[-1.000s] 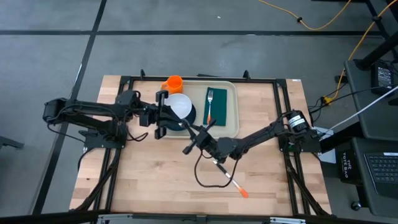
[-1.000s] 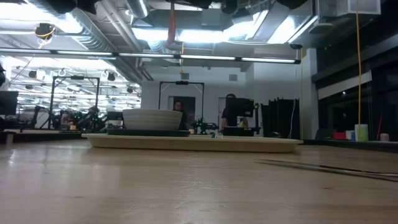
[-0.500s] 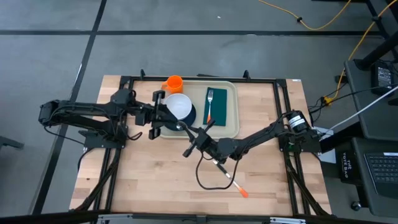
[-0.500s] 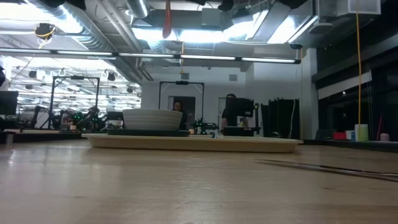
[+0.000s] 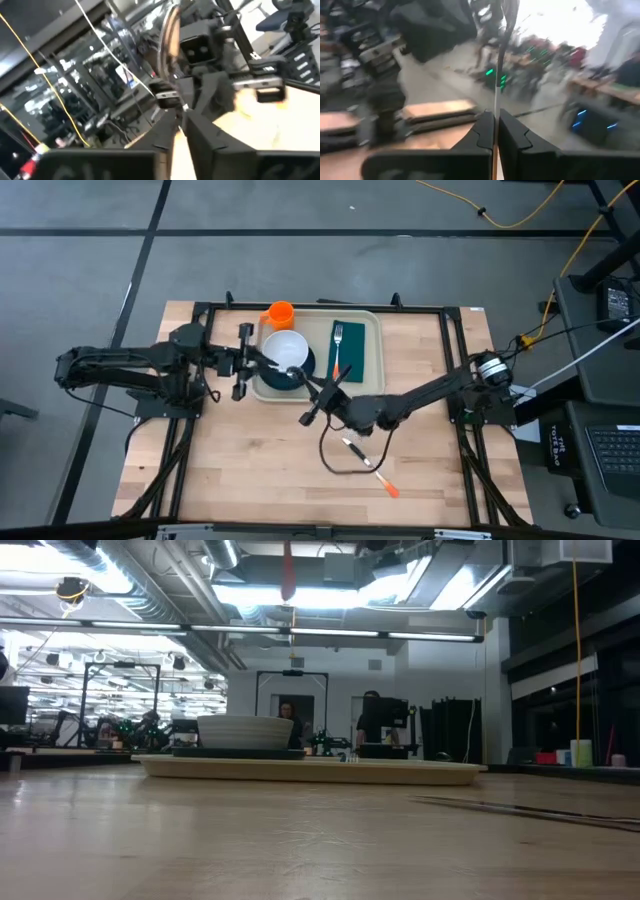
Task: Set up tray
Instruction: Put the orange spoon on top of the green table napkin on the brown serving tray to the right of the orange fork
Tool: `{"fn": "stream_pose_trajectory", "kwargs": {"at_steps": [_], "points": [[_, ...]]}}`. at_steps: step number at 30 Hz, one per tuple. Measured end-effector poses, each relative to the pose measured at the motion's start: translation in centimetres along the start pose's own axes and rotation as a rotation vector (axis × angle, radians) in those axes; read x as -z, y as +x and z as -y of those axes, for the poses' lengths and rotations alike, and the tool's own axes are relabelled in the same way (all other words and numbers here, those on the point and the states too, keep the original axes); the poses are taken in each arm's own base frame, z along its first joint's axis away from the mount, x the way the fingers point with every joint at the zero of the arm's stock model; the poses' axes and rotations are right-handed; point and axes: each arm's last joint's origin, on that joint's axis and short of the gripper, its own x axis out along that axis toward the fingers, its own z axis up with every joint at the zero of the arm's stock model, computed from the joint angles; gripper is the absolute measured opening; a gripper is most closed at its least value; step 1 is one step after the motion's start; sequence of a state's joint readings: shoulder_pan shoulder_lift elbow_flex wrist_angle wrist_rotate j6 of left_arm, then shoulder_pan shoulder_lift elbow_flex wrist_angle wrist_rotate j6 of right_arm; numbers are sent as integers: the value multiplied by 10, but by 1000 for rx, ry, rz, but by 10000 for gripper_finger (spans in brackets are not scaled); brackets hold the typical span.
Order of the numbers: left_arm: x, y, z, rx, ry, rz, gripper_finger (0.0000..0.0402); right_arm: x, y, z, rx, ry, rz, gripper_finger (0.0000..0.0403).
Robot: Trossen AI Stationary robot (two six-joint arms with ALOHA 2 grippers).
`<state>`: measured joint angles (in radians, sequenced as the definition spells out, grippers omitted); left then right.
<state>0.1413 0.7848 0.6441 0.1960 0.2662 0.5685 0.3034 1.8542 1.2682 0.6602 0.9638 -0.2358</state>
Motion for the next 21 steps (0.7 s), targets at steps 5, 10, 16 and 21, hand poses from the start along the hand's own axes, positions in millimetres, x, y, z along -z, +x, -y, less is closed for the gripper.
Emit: {"fn": "stream_pose_trajectory", "kwargs": {"at_steps": [5,10,16,21], "points": [[-2,-13,3,23,-52,-41,4,6,19,32,-65,100,-169,9],[2,-18,5,1,-101,-124,2,17,29,60,35,116,-315,9],[28,-27,17,-111,-102,-202,2,33,37,76,74,122,-441,9],[50,-38,31,-134,-136,-159,2,41,44,86,26,124,-513,9]]}}
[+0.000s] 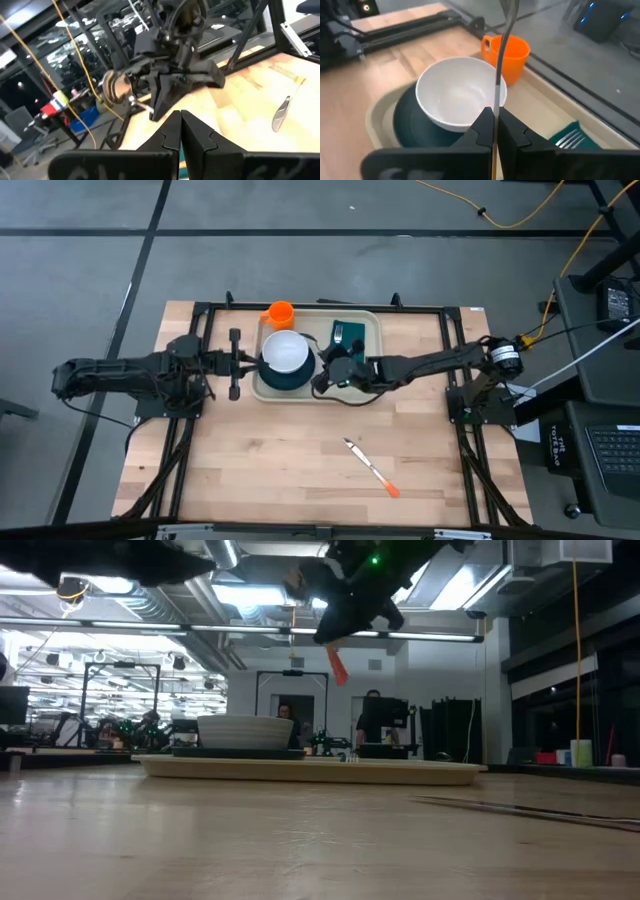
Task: Set up tray
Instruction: Put the orange spoon on top of the green table napkin on the brown serving tray to the right of the orange fork
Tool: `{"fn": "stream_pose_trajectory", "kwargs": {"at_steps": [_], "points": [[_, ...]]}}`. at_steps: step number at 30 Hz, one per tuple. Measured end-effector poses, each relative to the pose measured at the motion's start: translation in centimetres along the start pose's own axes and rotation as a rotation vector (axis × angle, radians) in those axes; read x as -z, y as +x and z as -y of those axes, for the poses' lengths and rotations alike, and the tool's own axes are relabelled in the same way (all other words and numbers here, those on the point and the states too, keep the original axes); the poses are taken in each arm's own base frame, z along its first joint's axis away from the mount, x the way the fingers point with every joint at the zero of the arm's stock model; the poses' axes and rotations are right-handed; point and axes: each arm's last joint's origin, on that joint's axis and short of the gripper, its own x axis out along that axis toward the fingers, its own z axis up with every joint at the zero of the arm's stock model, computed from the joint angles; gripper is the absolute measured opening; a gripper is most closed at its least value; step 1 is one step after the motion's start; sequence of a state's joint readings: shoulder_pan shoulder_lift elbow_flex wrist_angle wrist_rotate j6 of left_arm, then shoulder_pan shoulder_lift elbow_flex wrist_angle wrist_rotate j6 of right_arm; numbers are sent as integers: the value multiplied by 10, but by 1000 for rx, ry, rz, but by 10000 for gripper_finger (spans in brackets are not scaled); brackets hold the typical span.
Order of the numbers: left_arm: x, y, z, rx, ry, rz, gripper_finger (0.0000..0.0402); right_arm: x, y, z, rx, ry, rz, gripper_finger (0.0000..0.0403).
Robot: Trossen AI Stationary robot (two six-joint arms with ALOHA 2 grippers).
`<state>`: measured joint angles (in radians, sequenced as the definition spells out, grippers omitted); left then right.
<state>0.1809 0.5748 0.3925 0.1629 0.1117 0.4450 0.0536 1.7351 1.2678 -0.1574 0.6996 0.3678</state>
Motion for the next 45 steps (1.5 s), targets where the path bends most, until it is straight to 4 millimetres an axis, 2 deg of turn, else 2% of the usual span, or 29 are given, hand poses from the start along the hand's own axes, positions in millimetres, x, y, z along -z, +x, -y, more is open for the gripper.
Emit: {"fn": "stream_pose_trajectory", "kwargs": {"at_steps": [6,11,14,17,22,25,33,45], "points": [[20,-5,10,6,-50,-23,2,4,11,16,23,-5,-77,10],[25,-5,11,-14,-53,-40,1,27,20,39,19,54,-147,10],[25,-5,11,-24,-52,-44,3,36,15,57,-11,136,-94,9],[25,-5,11,-23,-57,-43,2,41,7,75,-124,253,-35,9],[25,-5,11,-19,-72,-45,3,62,6,101,-178,465,-88,9],[25,-5,11,-12,-72,-42,2,68,10,107,-216,549,-142,9],[25,-5,11,-10,-131,-47,5,67,19,122,-260,737,-209,9],[25,-5,11,-9,-115,-47,5,76,23,123,-197,825,-282,9]]}}
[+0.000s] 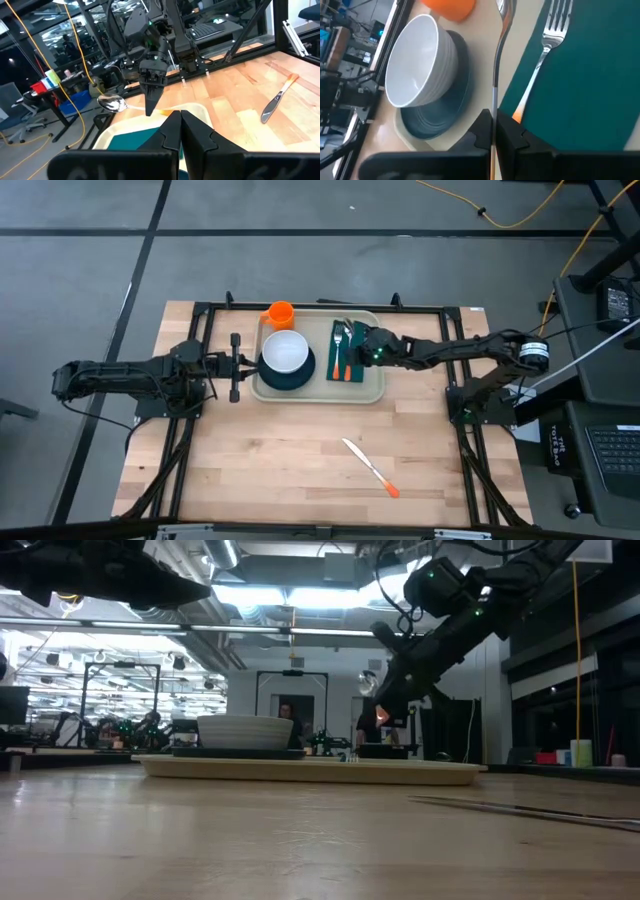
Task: Set up tray
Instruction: Put the orange spoon on top of the green table napkin on the brown serving tray to the right of the orange fork
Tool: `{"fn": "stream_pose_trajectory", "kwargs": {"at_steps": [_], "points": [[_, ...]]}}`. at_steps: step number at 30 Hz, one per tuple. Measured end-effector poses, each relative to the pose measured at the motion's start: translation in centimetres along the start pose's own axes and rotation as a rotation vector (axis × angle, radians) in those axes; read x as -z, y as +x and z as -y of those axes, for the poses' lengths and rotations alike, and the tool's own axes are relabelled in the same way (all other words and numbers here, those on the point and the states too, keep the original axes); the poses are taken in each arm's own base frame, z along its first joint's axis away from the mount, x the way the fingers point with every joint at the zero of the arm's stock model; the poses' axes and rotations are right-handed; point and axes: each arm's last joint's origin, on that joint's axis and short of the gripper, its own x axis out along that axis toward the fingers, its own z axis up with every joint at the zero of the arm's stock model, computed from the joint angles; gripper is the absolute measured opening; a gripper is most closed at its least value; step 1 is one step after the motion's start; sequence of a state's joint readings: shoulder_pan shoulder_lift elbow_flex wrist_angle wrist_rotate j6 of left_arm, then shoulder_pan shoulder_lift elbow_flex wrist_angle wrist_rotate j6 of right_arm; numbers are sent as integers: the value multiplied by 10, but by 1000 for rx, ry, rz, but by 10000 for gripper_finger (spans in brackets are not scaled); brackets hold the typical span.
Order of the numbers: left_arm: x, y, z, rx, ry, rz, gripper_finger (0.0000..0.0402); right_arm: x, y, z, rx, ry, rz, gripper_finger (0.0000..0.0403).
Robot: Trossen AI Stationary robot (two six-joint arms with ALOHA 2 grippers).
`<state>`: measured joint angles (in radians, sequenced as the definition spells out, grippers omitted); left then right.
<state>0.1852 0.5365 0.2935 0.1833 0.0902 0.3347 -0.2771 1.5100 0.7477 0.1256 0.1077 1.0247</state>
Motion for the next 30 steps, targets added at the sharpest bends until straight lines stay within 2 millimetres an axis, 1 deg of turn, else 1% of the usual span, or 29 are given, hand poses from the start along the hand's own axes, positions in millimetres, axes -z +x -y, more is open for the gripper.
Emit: {"fn": "stream_pose_trajectory", "kwargs": {"at_steps": [5,8,13,17,20,25,30], "points": [[0,0,0,0,0,0,2,7,14,9,55,39,-41,9],[0,0,0,0,0,0,3,5,20,16,71,54,-56,9],[0,0,0,0,-3,0,5,-3,28,25,60,97,-60,9],[0,0,0,1,-9,0,2,-7,31,31,71,123,-83,9],[0,0,0,1,-9,0,4,-8,31,32,70,120,-82,9],[0,0,0,1,-8,0,6,-9,31,34,54,116,-134,9],[0,0,0,1,-9,0,2,-17,31,39,38,141,-142,9]]}}
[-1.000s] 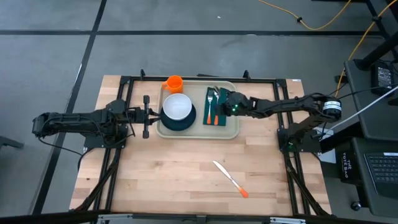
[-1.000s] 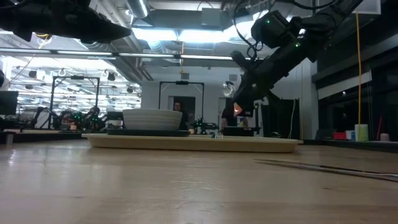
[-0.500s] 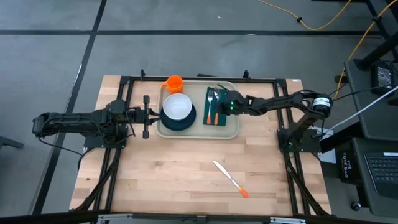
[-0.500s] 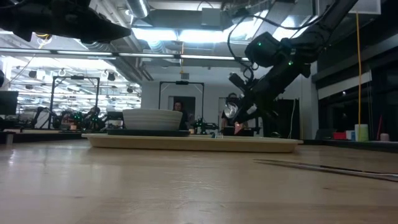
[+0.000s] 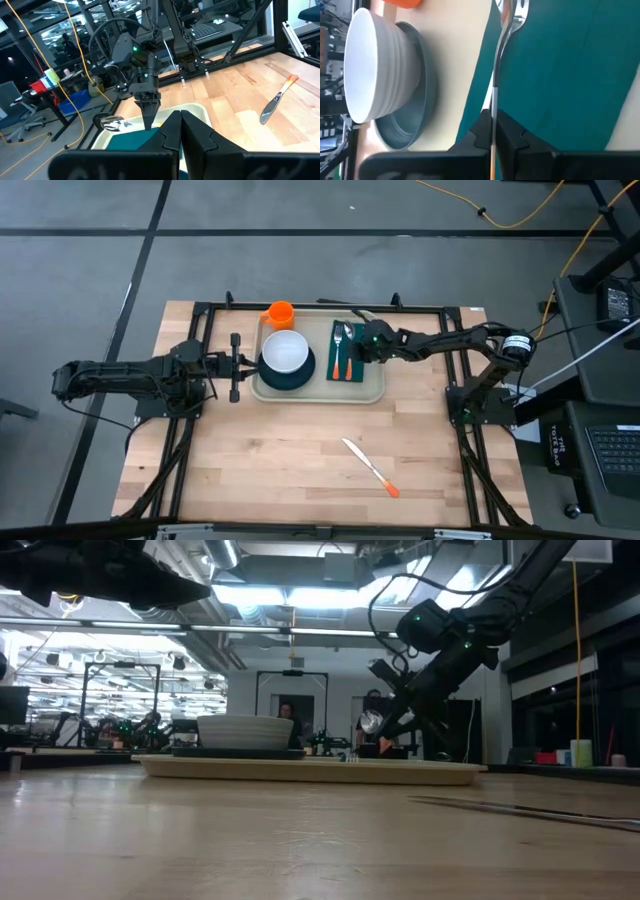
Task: Set up tray
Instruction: Put the orange spoon on top of the green table napkin on the brown serving tray to the right of the orange fork
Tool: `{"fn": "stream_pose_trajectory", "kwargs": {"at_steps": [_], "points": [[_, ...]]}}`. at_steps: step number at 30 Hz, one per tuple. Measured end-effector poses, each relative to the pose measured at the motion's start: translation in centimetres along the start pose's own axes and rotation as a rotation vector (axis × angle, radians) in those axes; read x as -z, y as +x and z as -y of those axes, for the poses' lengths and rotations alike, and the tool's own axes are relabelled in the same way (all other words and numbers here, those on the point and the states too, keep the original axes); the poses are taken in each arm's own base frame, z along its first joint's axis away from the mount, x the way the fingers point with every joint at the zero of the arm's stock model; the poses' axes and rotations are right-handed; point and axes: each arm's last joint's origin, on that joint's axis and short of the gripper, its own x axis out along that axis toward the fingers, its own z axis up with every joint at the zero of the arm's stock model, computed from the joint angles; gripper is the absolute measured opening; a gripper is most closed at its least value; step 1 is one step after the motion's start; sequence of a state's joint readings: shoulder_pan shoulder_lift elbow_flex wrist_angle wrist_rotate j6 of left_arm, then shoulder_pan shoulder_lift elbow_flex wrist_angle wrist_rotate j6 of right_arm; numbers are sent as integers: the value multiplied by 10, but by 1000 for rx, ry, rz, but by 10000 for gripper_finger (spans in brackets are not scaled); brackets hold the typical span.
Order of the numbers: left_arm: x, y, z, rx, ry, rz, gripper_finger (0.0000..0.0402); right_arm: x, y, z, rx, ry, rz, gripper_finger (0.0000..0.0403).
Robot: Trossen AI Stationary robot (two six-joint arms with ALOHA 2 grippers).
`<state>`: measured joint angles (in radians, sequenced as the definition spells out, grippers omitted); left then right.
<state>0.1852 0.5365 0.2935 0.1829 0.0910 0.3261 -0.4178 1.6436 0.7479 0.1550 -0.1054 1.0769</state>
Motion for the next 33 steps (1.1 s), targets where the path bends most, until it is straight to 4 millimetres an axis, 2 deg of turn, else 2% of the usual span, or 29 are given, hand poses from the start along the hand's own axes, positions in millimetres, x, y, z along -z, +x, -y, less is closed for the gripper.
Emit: {"fn": "stream_pose_trajectory", "kwargs": {"at_steps": [13,17,20,27,33], "points": [[0,0,0,0,0,0,2,-3,-1,5,41,38,-39,9],[0,0,0,0,0,0,6,-16,-4,-13,29,-6,-26,9],[0,0,0,0,-1,0,8,-27,-10,-23,101,-22,-55,9],[1,0,0,2,-26,-7,5,-43,-18,-26,129,38,-79,9],[1,0,0,2,-28,-8,5,-32,2,-20,174,37,-109,9]]}}
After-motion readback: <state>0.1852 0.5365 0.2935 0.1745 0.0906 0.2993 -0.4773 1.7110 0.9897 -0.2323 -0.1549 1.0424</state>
